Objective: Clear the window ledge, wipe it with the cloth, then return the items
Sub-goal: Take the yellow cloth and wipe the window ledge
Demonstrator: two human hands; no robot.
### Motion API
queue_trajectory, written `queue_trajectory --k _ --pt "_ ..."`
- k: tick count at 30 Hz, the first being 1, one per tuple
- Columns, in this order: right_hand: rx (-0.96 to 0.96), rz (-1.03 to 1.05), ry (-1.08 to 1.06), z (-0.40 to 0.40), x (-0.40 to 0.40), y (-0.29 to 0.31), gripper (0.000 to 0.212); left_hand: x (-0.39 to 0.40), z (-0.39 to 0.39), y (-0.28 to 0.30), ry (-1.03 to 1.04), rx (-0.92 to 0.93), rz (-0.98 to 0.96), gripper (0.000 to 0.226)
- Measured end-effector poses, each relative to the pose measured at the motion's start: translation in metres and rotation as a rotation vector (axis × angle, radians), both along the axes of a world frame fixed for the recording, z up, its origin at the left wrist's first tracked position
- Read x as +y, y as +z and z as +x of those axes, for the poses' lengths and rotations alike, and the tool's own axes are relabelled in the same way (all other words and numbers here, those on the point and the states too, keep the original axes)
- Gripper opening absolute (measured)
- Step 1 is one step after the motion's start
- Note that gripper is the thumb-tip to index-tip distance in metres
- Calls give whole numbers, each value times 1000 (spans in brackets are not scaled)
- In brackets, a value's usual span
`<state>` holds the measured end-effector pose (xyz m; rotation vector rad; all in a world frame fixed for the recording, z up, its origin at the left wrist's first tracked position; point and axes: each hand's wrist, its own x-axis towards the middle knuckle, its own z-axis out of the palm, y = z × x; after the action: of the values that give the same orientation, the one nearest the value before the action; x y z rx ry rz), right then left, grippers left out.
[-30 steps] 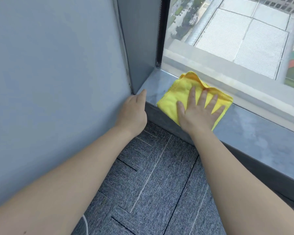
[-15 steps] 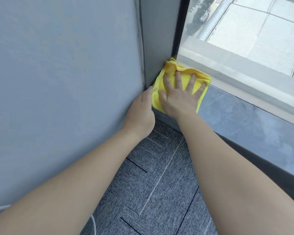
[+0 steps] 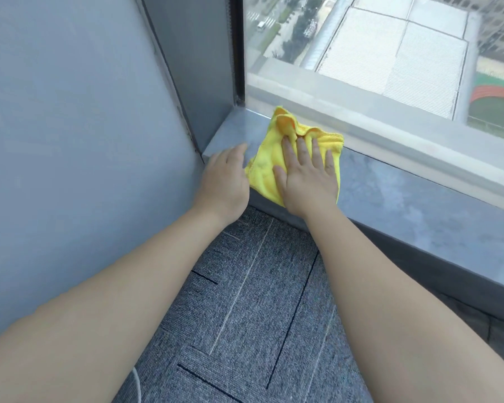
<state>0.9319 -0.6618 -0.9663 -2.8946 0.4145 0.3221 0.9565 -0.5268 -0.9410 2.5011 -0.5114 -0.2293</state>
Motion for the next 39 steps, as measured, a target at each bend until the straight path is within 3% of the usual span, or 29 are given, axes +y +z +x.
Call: queue_trajectory --k 10,18,22,26,35,39 --pt "43 -27 -185 -64 -61 1 55 -47 -21 -10 -151 62 78 45" --pt "128 -16 -542 -73 -71 10 57 -57 -12 -11 -241 48 226 45" --pt "122 23 -386 -50 -45 8 54 -59 -10 -16 -307 23 280 47" --pt "55 11 -270 -57 -45 3 54 -61 -12 -14 -308 13 257 66" --pt "56 -16 -325 -101 -78 1 57 -91 -28 -7 -383 26 131 60" --pt "54 -20 -388 -128 -103 1 57 -109 -43 -10 -417 48 141 45"
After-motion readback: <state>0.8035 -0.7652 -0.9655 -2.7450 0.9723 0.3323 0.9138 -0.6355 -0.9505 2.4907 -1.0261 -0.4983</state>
